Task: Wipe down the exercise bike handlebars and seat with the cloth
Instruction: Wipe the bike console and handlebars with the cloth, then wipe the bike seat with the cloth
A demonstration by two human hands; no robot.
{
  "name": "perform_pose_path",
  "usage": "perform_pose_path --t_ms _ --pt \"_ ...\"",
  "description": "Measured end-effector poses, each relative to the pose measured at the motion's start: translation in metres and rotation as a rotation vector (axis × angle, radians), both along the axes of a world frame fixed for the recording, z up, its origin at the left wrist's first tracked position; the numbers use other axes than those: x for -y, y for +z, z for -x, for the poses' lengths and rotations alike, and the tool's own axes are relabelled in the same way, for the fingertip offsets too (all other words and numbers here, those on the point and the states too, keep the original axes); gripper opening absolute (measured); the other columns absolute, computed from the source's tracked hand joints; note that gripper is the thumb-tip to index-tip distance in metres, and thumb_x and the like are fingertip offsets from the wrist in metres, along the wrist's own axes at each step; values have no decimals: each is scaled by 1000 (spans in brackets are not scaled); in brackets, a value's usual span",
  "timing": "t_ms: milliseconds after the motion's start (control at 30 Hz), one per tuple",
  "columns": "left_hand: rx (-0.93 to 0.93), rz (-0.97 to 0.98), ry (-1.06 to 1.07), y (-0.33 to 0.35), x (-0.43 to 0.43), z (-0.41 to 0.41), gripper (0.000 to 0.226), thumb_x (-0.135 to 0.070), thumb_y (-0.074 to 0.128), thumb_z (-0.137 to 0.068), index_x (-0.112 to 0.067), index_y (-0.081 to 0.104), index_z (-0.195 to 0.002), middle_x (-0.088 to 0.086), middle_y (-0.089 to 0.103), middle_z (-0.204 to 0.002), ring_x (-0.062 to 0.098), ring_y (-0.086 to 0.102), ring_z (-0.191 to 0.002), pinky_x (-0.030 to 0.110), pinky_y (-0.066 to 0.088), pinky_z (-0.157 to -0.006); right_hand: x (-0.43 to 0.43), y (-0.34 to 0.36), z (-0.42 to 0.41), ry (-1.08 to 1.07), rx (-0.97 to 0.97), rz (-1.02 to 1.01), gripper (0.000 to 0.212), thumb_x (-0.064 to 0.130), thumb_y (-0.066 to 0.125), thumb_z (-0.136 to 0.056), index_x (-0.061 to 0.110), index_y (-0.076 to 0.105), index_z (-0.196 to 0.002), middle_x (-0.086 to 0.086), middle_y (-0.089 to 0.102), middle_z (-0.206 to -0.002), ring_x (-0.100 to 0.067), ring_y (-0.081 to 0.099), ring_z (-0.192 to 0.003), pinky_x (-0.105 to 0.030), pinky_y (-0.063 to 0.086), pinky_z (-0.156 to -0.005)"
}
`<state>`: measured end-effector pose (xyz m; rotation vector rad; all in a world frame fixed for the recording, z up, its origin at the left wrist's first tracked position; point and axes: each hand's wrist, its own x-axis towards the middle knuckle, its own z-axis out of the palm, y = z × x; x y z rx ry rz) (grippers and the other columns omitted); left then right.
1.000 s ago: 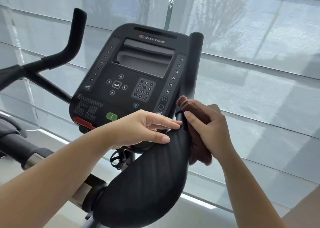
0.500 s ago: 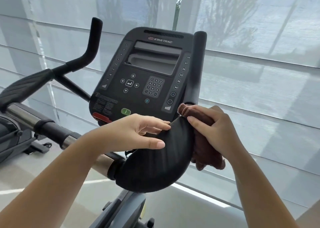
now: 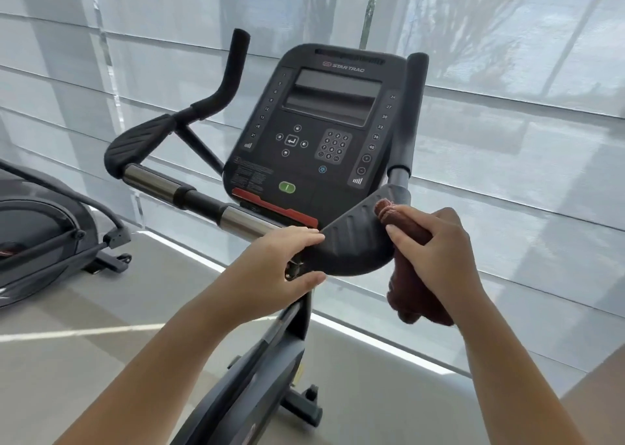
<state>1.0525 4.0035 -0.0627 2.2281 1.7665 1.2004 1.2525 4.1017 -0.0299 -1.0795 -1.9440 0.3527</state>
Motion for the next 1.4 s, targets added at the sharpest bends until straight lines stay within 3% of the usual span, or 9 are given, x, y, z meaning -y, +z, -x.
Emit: perform_pose_path --t_ms 167,333,433,567,833,933,1067,1267,1400 --pt "-12 -50 73 -25 33 -6 51 -24 66 -84 -11 49 -131 2 52 -133 14 43 -126 33 33 -107 49 -22 7 29 4 13 33 25 65 -83 32 63 -115 4 40 -88 -13 54 -80 -20 40 -80" --pt "-138 -80 193 -57 81 -3 45 -27 60 -83 -9 56 -123 5 60 -124 20 53 -118 38 38 -101 95 -56 23 87 31 -75 34 23 67 -81 24 64 -115 1 45 -98 -8 48 -83 -2 34 -73" --pt "-197 -50 282 -75 120 6 45 -29 56 -79 -8 60 -118 7 63 -120 23 57 -113 36 36 -97 123 -73 39 144 41 -124 36 21 69 -80 18 63 -116 -2 47 -101 -10 47 -85 -1 33 -74" --pt "-234 -26 422 -103 178 21 41 -16 71 -75 -5 62 -112 11 65 -114 27 60 -107 38 33 -95 165 -92 64 268 22 -137 35 20 69 -80 17 64 -114 -1 44 -102 -4 43 -85 2 34 -77" --pt "-209 171 672 -157 294 44 38 -25 60 -77 -5 62 -110 10 65 -112 27 62 -102 42 45 -89 249 -146 115 486 74 -52 35 20 71 -78 17 65 -113 -10 48 -106 -18 49 -91 -22 42 -82" --pt "-189 248 743 -178 323 52 37 -22 64 -75 -5 63 -108 11 65 -111 29 63 -100 44 46 -88 273 -167 133 564 57 -4 32 22 71 -78 20 67 -110 -5 49 -106 -11 48 -95 -13 38 -84" --pt "-149 365 803 -205 354 64 48 -37 44 -81 -5 62 -112 11 63 -116 28 60 -107 48 46 -89 295 -196 154 633 94 39 30 26 70 -79 22 67 -109 3 44 -105 -1 41 -93 -5 35 -81" --pt "-165 509 881 -237 370 88 59 -46 37 -82 -4 60 -117 13 60 -123 31 54 -116 50 42 -92 317 -247 184 695 188 98 31 22 69 -80 19 66 -111 -6 50 -104 -23 54 -93 -30 48 -81" --pt "-140 628 919 -250 366 109 72 -56 34 -79 -5 54 -125 14 52 -132 32 47 -124 51 39 -97 321 -281 212 689 254 84 32 22 70 -80 19 65 -112 -11 53 -107 -29 54 -98 -29 46 -77"
